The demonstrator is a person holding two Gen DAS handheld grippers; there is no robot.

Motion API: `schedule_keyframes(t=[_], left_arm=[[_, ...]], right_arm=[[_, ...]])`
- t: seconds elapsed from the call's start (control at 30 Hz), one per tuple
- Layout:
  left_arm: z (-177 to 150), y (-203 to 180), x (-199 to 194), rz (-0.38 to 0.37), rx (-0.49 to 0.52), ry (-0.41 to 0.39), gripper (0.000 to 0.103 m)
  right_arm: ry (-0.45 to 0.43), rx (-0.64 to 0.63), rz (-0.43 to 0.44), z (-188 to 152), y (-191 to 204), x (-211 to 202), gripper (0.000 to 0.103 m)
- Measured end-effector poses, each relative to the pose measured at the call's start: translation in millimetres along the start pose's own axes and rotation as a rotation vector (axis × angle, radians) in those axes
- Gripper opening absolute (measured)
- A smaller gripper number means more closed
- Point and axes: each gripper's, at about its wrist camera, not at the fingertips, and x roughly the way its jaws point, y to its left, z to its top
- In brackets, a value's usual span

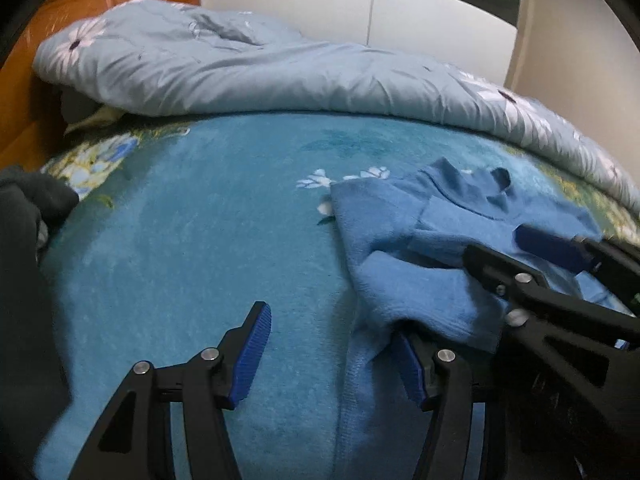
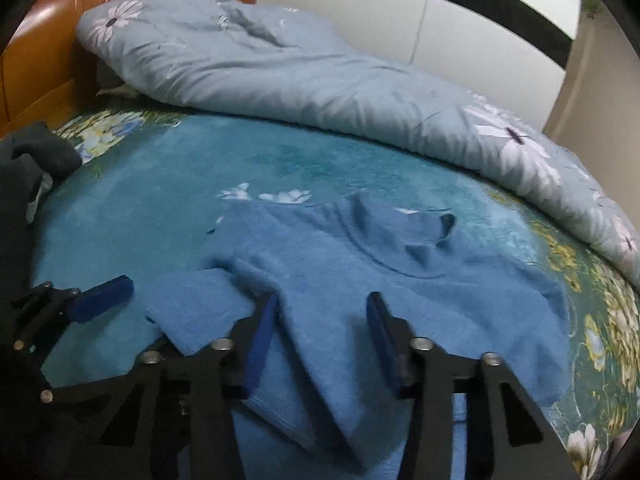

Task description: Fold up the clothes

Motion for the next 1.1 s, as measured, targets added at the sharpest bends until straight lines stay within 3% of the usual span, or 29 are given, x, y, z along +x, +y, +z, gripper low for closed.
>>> schedule_keyframes(t=[0.03,0.13,0.23,0.33,0.43,0.6,0.7,0.8,0.87,1.0,1.1], left_arm=[[0,5,-1,-0.015,-0.025,-0.007,0.063],[0,19,-4,-0.045,-0.089,-0.031,0.063],[-1,26,-9,-0.054,-0.135,-0.066,0.063],[-2,27,-15,-0.052,-0.148,-0.094,0.063],[-4,27,-20,-0.035,-0.15,-0.103,0.063],[-13,42,-20,-0.046,-0.247,-0.082,0.063],[-16,44,-19,-0.07,-0.275,-0.069,0.064],[-17,46,-17,-0.096,-0.298,-0.053,0.063],[-19,50,-16,-0.113,-0.318,-0.045,0.063],[-20,52,-16,-0.132,-0.334,-0.049,0.063],[-21,55,-16,-0.142,-0.353,-0.058,0.063]], right_arm=[[-0.002,-0.011,-0.013,1,1,1,0.004],[-0.053,0.032,0.046,10,-14,-8,0.003],[-0.22,0.172,0.111,18,-60,-45,0.003],[-0.334,0.354,0.075,5,-117,-74,0.003],[-0.288,0.377,0.057,-11,-137,-71,0.003],[-0.224,0.434,0.034,-42,-170,-68,0.003],[-0.246,0.562,0.104,-73,-188,-73,0.003],[-0.185,0.634,0.159,-87,-194,-64,0.003],[-0.183,0.655,0.179,-76,-194,-62,0.003],[-0.25,0.588,0.224,-8,-185,-77,0.003],[-0.398,0.547,0.321,33,-183,-110,0.003]])
